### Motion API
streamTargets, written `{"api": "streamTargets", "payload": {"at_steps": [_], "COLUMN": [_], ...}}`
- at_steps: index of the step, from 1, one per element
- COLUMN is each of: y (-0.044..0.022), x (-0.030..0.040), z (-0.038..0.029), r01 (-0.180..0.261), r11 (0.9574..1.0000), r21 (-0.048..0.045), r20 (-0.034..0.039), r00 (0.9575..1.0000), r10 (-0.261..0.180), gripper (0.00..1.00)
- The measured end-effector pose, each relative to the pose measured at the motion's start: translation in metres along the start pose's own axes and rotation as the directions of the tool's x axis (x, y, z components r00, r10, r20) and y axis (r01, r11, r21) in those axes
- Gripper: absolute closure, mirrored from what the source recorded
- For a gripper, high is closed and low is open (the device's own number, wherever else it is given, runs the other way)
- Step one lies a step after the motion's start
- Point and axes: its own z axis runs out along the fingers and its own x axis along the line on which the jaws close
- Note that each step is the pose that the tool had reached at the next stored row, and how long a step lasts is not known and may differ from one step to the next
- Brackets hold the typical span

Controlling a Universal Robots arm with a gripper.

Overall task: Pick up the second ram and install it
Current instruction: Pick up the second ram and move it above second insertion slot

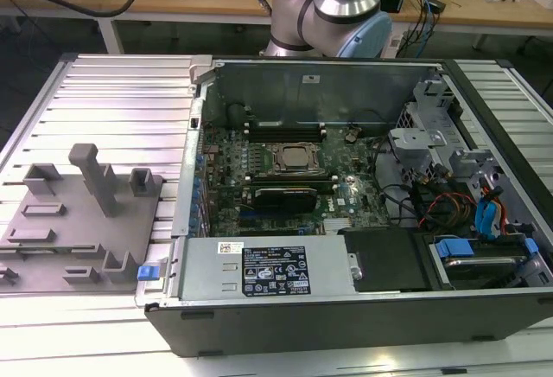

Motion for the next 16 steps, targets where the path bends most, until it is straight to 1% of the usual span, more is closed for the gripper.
{"api": "streamTargets", "payload": {"at_steps": [1, 3, 6, 9, 10, 16], "y": [0.0, 0.0, 0.0, 0.0, 0.0, 0.0], "x": [0.0, 0.0, 0.0, 0.0, 0.0, 0.0], "z": [0.0, 0.0, 0.0, 0.0, 0.0, 0.0], "r01": [0.035, 0.075, 0.11, 0.159, 0.176, 0.222], "r11": [0.9994, 0.9972, 0.994, 0.9873, 0.9844, 0.9751], "r21": [-0.0009, -0.0019, -0.0029, -0.0043, -0.0048, -0.0062], "r20": [-0.0011, -0.0024, -0.0034, -0.0048, -0.0054, -0.0067], "r00": [0.9994, 0.9972, 0.994, 0.9873, 0.9844, 0.9751], "r10": [-0.035, -0.075, -0.11, -0.159, -0.176, -0.222], "gripper": [0.89, 0.89, 0.89, 0.89, 0.89, 0.89]}}
